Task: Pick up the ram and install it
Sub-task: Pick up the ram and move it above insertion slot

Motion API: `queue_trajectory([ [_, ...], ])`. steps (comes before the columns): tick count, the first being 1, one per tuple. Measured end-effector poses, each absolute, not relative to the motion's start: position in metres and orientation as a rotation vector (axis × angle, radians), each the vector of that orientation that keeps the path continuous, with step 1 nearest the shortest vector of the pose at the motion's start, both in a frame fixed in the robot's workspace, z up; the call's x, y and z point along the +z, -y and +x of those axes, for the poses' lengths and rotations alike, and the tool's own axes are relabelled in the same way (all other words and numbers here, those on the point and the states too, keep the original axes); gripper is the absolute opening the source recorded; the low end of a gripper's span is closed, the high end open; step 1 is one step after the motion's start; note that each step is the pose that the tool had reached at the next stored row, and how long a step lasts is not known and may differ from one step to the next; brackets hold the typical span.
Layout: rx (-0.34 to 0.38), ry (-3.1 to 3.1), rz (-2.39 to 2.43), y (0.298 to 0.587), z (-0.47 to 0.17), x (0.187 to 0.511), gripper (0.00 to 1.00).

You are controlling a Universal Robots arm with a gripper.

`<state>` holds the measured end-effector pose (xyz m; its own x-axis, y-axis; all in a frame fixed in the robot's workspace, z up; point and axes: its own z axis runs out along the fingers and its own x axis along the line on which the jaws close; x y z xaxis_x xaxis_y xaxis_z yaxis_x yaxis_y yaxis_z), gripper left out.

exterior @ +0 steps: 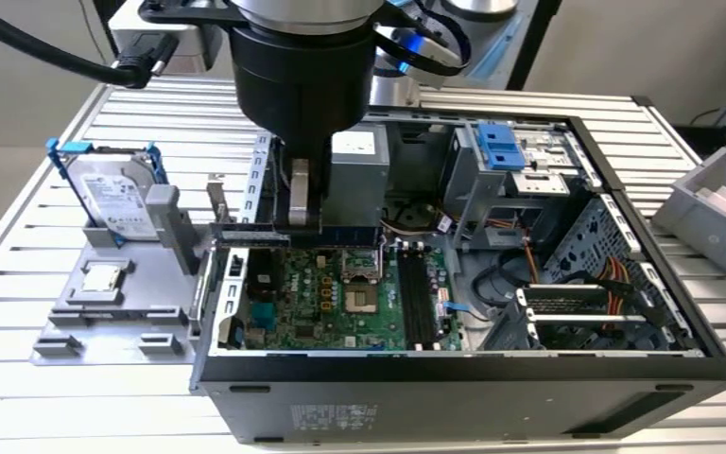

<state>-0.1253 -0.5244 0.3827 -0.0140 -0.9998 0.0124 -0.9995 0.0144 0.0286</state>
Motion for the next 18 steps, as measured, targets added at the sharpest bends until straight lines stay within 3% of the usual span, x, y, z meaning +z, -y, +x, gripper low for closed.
queue_trajectory([
  [18, -0.018, 2.216, 2.185, 0.524, -0.094, 0.383, 0.0],
])
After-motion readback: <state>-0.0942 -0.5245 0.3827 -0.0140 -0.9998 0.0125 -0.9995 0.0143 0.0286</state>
